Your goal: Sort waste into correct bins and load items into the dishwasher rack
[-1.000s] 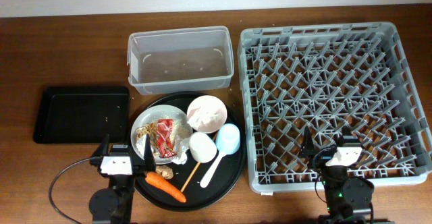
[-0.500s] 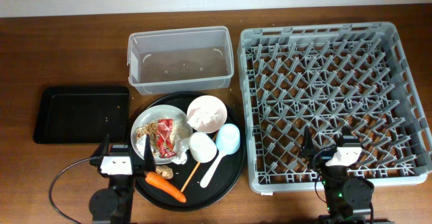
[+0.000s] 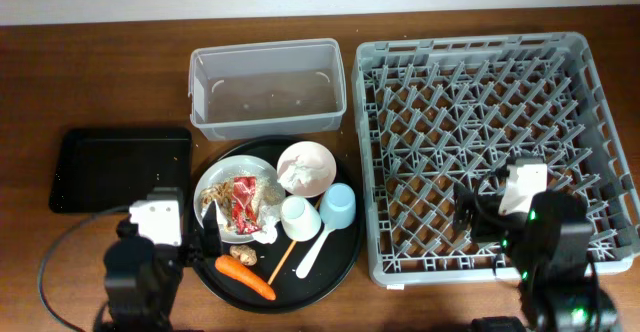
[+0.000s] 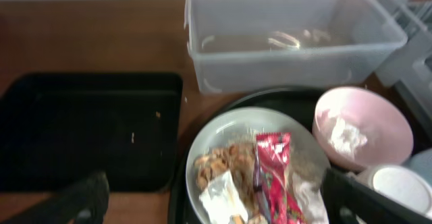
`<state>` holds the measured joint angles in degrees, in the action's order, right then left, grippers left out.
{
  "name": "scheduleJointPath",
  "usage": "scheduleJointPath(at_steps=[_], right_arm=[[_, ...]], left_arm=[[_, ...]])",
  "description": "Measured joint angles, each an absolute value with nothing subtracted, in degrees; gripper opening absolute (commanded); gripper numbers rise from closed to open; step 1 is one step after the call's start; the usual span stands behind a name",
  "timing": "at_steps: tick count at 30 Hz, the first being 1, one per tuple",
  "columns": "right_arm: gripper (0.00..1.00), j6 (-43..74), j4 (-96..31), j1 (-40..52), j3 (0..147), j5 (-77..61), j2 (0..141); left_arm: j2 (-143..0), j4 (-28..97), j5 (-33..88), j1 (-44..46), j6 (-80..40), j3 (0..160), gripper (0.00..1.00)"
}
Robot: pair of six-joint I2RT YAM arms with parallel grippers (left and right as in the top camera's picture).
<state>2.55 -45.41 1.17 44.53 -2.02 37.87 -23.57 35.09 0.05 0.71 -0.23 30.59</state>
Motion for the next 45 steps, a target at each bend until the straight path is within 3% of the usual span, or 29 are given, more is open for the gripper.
scheduleJointPath(at_steps=[3,8,14,19,23,32,36,43,45], right_arm=[[0.98,2.52,-57.93,1.17,56.86,-2.7,48.1],[0.98,-1.87,-62.78,3.16,69.23,-11.97,60.8],[0.99,-2.76,-63.44,29.8,73.63,-13.61,74.41],[0.99,-2.61,-59.92,39.88,73.73,-13.17,87.61],[0.98,-2.57,-55.61,40.18,73.73,-11.09,96.44],[1.0,-2.59,-51.77,40.18,73.82,-3.51,98.76],[0.91,-2.63,-51.29,40.18,73.82,-2.79,102.21],[0.64,-1.54,-51.07,40.18,73.82,-2.76,102.35],[0.63,-1.5,-51.13,40.18,73.82,-2.74,102.35]], left_arm=[[-36.62,48.6,0.12,0.75,-0.27,42.98,0.99],[-51.35,57.65,0.21,0.75,-0.27,51.59,0.99],[-52.82,58.76,0.21,0.75,-0.27,51.66,0.99],[-52.82,58.89,0.21,0.75,-0.27,51.66,0.99],[-52.82,58.94,0.21,0.75,-0.27,51.66,0.99],[-52.82,58.94,0.21,0.75,-0.27,51.66,0.99],[-52.82,58.94,0.21,0.75,-0.27,51.66,0.99],[-52.82,58.94,0.21,0.75,-0.27,51.66,0.99],[-52.82,58.94,0.21,0.75,-0.27,51.66,0.99]])
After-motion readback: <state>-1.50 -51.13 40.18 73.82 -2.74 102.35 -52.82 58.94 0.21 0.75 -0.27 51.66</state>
